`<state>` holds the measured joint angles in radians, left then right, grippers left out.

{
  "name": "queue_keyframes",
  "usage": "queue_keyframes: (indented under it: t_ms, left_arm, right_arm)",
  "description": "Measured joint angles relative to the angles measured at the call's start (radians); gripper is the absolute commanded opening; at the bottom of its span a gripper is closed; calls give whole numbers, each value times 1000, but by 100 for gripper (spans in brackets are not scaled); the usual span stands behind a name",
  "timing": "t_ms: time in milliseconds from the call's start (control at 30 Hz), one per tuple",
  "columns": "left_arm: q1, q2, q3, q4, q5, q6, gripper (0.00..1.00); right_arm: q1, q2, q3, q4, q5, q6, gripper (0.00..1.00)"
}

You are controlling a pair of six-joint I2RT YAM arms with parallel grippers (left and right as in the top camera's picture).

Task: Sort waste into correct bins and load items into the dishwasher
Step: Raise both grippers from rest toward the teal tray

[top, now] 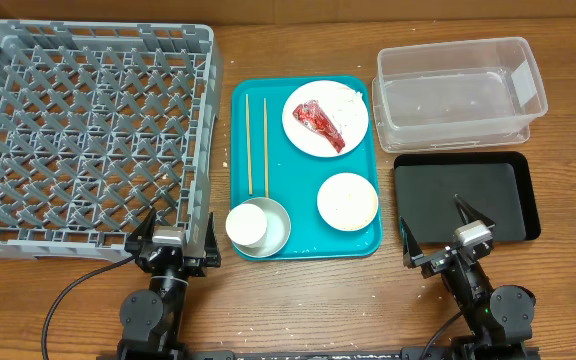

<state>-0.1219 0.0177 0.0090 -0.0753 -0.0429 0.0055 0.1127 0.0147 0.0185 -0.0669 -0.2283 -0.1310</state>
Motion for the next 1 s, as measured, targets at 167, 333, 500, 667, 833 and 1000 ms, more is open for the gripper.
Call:
queue_keyframes:
  t_ms: [167,333,500,667,833,1000]
  left_arm:
    - [0,0,0,0,0,0,100]
    - [0,0,0,0,0,0,100]
    - [0,0,0,0,0,0,100]
    - [0,0,0,0,0,0,100]
    - [0,0,0,0,0,0,100]
    - [0,0,0,0,0,0,100]
  right_arm:
    - [0,17,0,0,0,0,100]
    - [0,18,0,0,0,0,100]
    - [0,18,0,0,0,0,100]
    - [0,18,0,0,0,0,100]
    - [0,18,0,-1,0,0,100]
    - [0,18,0,0,0,0,100]
